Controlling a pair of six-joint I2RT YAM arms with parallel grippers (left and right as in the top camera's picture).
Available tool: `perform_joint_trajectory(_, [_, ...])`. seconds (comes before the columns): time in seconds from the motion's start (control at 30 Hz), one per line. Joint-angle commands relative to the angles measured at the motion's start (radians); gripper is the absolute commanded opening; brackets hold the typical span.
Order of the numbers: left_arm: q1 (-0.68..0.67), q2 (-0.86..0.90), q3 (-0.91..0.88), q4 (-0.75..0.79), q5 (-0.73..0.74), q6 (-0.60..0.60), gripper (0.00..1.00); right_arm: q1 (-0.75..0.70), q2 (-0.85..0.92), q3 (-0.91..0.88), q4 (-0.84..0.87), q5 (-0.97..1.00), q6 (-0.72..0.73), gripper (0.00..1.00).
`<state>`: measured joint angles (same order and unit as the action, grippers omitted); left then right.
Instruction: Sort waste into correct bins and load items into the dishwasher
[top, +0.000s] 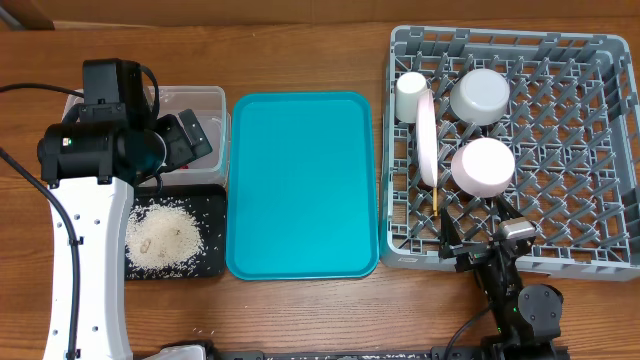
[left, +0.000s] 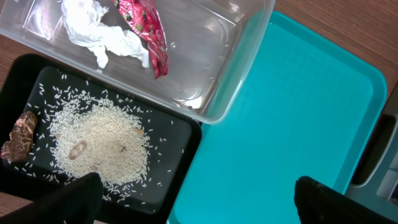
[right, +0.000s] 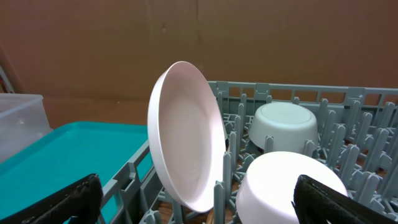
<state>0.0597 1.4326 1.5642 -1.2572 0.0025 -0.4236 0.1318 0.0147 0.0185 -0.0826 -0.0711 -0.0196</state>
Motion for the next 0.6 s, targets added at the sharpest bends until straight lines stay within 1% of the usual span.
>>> perform_joint_trajectory(0.0, [0.006,-0.05,0.008,0.0,-0.014,-0.002,1.0,0.005,-0.012,-0.011,0.006,-0.001,-0.004,1.0])
perform_joint_trajectory(0.2, [0.006,-0.193,0.008,-0.008,-0.013,-0.003,1.0,0.005,-0.012,-0.011,0.006,-0.001,-0.004,1.0])
perform_joint_trajectory(0.37, [0.005,-0.3,-0.008,-0.05,-0.005,-0.003,1.0,0.005,-0.012,-0.011,0.006,-0.001,-0.004,1.0])
perform_joint_trajectory(0.5, [0.005,-0.393,-0.09,-0.03,-0.002,-0.011,1.0,0.005,-0.012,-0.011,0.006,-0.001,-0.004,1.0])
perform_joint_trajectory(0.57, [0.005,-0.46,-0.169,0.015,-0.002,-0.011,1.0,0.005,-0.012,-0.011,0.006,-0.001,-0.004,1.0])
